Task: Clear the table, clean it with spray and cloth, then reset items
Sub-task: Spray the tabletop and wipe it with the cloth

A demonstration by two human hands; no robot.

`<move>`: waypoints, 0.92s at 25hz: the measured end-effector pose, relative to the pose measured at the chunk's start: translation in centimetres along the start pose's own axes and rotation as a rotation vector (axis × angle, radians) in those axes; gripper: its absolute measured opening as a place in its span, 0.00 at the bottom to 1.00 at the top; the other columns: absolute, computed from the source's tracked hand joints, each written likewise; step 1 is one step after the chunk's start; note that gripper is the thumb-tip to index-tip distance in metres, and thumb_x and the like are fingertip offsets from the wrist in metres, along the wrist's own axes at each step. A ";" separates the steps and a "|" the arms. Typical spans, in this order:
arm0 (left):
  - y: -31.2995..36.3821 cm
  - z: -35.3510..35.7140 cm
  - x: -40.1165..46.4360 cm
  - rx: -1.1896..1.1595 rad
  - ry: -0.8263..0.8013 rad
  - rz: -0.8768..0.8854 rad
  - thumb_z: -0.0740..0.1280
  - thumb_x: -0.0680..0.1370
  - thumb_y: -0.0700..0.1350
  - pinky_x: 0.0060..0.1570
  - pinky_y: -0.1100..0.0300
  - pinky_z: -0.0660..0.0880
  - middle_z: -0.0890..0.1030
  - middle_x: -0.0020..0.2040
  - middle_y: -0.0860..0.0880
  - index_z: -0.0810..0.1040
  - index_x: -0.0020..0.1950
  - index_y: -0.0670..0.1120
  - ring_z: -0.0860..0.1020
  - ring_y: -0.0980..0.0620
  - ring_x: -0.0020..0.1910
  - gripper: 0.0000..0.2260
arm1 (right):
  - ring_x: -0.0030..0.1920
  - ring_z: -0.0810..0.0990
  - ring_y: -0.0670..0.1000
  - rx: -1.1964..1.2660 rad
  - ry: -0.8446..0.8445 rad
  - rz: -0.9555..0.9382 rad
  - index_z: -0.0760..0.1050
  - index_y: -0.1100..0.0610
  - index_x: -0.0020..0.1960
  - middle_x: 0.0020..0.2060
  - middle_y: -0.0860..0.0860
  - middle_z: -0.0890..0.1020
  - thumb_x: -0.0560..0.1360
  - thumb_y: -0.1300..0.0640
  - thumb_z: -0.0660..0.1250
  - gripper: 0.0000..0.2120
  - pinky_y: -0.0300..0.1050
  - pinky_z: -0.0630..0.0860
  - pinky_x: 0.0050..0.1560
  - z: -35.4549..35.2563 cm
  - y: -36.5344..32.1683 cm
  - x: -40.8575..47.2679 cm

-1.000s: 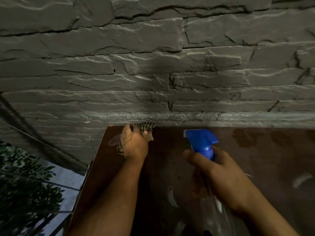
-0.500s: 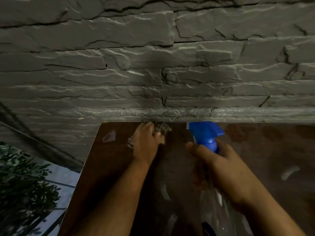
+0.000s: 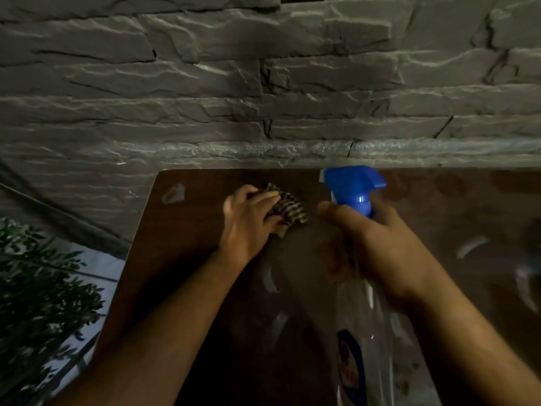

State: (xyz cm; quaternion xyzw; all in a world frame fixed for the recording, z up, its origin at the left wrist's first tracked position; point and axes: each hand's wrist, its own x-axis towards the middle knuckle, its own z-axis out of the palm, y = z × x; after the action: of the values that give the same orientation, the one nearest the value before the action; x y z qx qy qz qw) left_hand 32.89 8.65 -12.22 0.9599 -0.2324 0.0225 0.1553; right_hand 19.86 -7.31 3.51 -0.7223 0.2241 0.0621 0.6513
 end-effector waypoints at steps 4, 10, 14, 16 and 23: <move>-0.7 -0.2 4.6 -0.047 0.188 -0.441 0.65 0.77 0.52 0.59 0.50 0.62 0.72 0.65 0.49 0.78 0.61 0.47 0.66 0.45 0.63 0.15 | 0.28 0.78 0.59 -0.010 0.017 0.000 0.73 0.60 0.47 0.26 0.54 0.77 0.71 0.47 0.70 0.16 0.56 0.77 0.34 -0.1 0.1 -0.3; 1.5 1.7 1.2 -0.102 0.100 -0.081 0.65 0.77 0.53 0.61 0.53 0.65 0.74 0.65 0.51 0.76 0.66 0.49 0.68 0.48 0.63 0.19 | 0.26 0.75 0.53 0.022 -0.048 0.015 0.73 0.61 0.44 0.27 0.58 0.77 0.68 0.45 0.68 0.19 0.43 0.73 0.28 0.2 -0.6 -1.2; 0.4 0.0 5.8 -0.185 0.080 -0.341 0.68 0.75 0.52 0.60 0.51 0.66 0.76 0.63 0.49 0.78 0.63 0.47 0.69 0.45 0.61 0.18 | 0.26 0.76 0.53 -0.023 -0.007 0.002 0.73 0.62 0.45 0.26 0.55 0.77 0.71 0.46 0.68 0.18 0.47 0.74 0.31 -0.4 -0.3 -1.3; 0.6 0.2 2.9 -0.209 -0.025 -0.045 0.68 0.75 0.52 0.61 0.51 0.66 0.76 0.62 0.51 0.78 0.63 0.49 0.69 0.47 0.61 0.18 | 0.27 0.76 0.53 0.004 -0.009 0.024 0.74 0.60 0.45 0.26 0.54 0.77 0.70 0.46 0.69 0.17 0.50 0.74 0.33 -0.6 -0.3 -1.6; -1.1 0.4 4.8 -0.204 0.137 -0.442 0.68 0.76 0.50 0.59 0.52 0.65 0.75 0.64 0.49 0.78 0.64 0.47 0.69 0.44 0.61 0.17 | 0.27 0.76 0.53 -0.021 -0.028 0.058 0.73 0.59 0.44 0.27 0.57 0.78 0.70 0.45 0.69 0.17 0.47 0.74 0.32 0.3 0.1 -2.2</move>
State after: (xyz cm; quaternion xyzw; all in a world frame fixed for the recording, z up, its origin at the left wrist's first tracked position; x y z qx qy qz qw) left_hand 37.64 7.33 -12.38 0.9629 -0.0071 0.0292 0.2680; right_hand 17.93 -6.52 4.21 -0.7211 0.2353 0.0934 0.6449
